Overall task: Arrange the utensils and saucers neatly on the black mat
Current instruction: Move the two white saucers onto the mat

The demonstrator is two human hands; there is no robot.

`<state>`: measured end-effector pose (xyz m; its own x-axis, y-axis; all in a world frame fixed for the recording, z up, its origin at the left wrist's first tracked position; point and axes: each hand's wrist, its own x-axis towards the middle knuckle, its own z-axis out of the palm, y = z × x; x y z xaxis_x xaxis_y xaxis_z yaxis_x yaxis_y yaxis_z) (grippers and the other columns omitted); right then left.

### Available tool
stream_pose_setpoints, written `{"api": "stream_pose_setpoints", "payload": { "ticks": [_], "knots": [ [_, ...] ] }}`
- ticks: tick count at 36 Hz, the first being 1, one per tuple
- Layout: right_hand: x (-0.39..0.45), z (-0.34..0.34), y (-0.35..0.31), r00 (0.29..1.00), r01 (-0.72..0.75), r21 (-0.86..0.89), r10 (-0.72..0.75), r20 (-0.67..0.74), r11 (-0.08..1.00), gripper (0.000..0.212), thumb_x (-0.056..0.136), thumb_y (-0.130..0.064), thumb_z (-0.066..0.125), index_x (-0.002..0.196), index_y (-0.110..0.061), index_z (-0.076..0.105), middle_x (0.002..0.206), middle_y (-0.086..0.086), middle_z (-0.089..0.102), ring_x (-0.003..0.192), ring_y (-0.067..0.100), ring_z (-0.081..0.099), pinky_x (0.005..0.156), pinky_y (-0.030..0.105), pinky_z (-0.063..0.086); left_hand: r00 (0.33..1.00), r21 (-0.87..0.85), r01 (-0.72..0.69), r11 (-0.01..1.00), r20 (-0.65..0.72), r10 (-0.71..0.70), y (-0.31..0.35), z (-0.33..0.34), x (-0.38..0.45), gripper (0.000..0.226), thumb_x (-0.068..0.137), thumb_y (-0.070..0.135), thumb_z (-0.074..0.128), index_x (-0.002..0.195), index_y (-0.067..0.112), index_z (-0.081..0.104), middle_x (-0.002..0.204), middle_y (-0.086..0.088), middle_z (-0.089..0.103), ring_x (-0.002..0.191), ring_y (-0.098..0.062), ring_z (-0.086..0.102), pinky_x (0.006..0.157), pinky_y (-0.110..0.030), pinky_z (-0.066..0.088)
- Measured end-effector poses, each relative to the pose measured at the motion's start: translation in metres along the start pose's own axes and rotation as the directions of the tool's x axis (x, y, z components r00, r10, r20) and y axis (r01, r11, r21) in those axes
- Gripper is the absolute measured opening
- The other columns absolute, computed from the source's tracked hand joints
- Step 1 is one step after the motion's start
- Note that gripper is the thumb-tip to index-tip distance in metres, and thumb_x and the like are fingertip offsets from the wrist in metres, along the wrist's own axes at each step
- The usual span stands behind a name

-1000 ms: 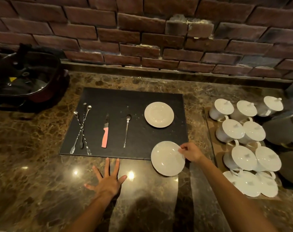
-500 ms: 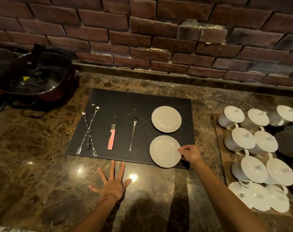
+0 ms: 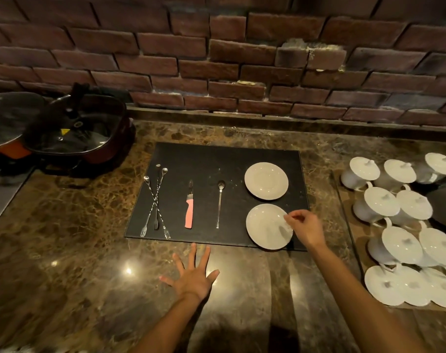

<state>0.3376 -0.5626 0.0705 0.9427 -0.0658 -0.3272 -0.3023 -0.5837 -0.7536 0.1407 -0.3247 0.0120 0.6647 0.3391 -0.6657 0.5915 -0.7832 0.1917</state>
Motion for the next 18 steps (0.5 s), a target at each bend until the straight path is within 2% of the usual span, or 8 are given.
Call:
{"api": "stream_pose_setpoints", "payload": {
  "ticks": [3, 6, 10, 12, 13, 15, 16, 18],
  "knots": [
    [-0.014, 0.007, -0.009, 0.999, 0.009, 0.003, -0.009, 0.035, 1.0, 0.02, 0.086, -0.027, 0.072, 0.097, -0.012, 0.069, 0.091, 0.005, 0.071, 0.084, 0.02, 0.066, 0.079, 0.036, 0.055, 0.997, -0.012, -0.066, 0.998, -0.027, 0.066, -0.012, -0.01, -0.005, 0.065, 0.097, 0.069, 0.032, 0.154, 0.057, 0.004, 0.17, 0.016, -0.008, 0.157, -0.034, -0.009, 0.116, -0.075, 0.012],
    [-0.033, 0.029, -0.02, 0.999, 0.0, 0.014, 0.0, 0.04, 1.0, 0.02, 0.084, -0.03, 0.074, 0.095, -0.014, 0.07, 0.09, 0.003, 0.072, 0.083, 0.019, 0.068, 0.075, 0.029, 0.053, 0.978, 0.057, -0.148, 0.987, -0.138, 0.155, -0.041, -0.028, -0.008, 0.056, 0.099, 0.064, 0.03, 0.153, 0.053, 0.02, 0.167, 0.012, 0.015, 0.153, -0.024, 0.017, 0.116, -0.062, 0.021],
    [-0.058, 0.067, -0.04, 0.997, -0.017, 0.038, 0.014, 0.08, 0.999, 0.017, 0.083, -0.031, 0.074, 0.091, -0.016, 0.069, 0.09, 0.003, 0.072, 0.085, 0.021, 0.069, 0.08, 0.036, 0.057, 0.951, 0.149, -0.197, 0.969, -0.211, 0.226, -0.089, -0.051, -0.006, 0.051, 0.101, 0.062, 0.025, 0.151, 0.051, 0.026, 0.168, 0.011, 0.016, 0.154, -0.021, 0.017, 0.12, -0.06, 0.013],
    [-0.073, 0.089, -0.051, 0.992, -0.017, 0.048, 0.011, 0.127, 0.999, 0.015, 0.084, -0.031, 0.073, 0.092, -0.018, 0.069, 0.088, 0.002, 0.073, 0.081, 0.016, 0.069, 0.07, 0.028, 0.057, 0.94, 0.18, -0.202, 0.963, -0.242, 0.242, -0.116, -0.061, -0.003, 0.052, 0.101, 0.062, 0.023, 0.151, 0.05, 0.029, 0.169, 0.01, 0.017, 0.156, -0.02, 0.017, 0.121, -0.059, 0.01],
    [-0.079, 0.1, -0.057, 0.989, -0.01, 0.051, 0.003, 0.149, 0.999, 0.015, 0.084, -0.03, 0.073, 0.093, -0.018, 0.07, 0.088, 0.002, 0.073, 0.079, 0.014, 0.069, 0.063, 0.022, 0.054, 0.928, 0.191, -0.199, 0.961, -0.277, 0.247, -0.129, -0.068, -0.002, 0.051, 0.101, 0.061, 0.024, 0.15, 0.05, 0.034, 0.168, 0.009, 0.023, 0.155, -0.021, 0.022, 0.121, -0.059, 0.012],
    [-0.089, 0.124, -0.07, 0.982, -0.008, 0.059, -0.003, 0.187, 0.998, 0.017, 0.084, -0.027, 0.074, 0.095, -0.015, 0.07, 0.087, 0.002, 0.074, 0.077, 0.012, 0.07, 0.055, 0.014, 0.049, 0.894, 0.193, -0.2, 0.96, -0.364, 0.26, -0.155, -0.083, 0.002, 0.048, 0.099, 0.058, 0.031, 0.141, 0.047, 0.052, 0.157, 0.004, 0.046, 0.144, -0.025, 0.045, 0.114, -0.062, 0.032],
    [-0.092, 0.137, -0.075, 0.979, -0.012, 0.064, -0.001, 0.206, 0.998, 0.017, 0.084, -0.025, 0.074, 0.095, -0.013, 0.069, 0.088, 0.004, 0.074, 0.078, 0.014, 0.07, 0.054, 0.013, 0.049, 0.881, 0.197, -0.2, 0.96, -0.393, 0.264, -0.169, -0.089, 0.004, 0.048, 0.097, 0.056, 0.032, 0.136, 0.045, 0.058, 0.15, 0.003, 0.054, 0.137, -0.025, 0.053, 0.109, -0.061, 0.041],
    [-0.1, 0.164, -0.085, 0.973, -0.014, 0.068, -0.002, 0.229, 0.998, 0.016, 0.083, -0.021, 0.075, 0.095, -0.012, 0.069, 0.089, 0.006, 0.074, 0.08, 0.017, 0.07, 0.062, 0.02, 0.054, 0.868, 0.206, -0.191, 0.96, -0.421, 0.263, -0.196, -0.101, 0.013, 0.051, 0.095, 0.056, 0.03, 0.136, 0.044, 0.059, 0.146, 0.003, 0.058, 0.133, -0.024, 0.057, 0.106, -0.059, 0.045]
  ]
}}
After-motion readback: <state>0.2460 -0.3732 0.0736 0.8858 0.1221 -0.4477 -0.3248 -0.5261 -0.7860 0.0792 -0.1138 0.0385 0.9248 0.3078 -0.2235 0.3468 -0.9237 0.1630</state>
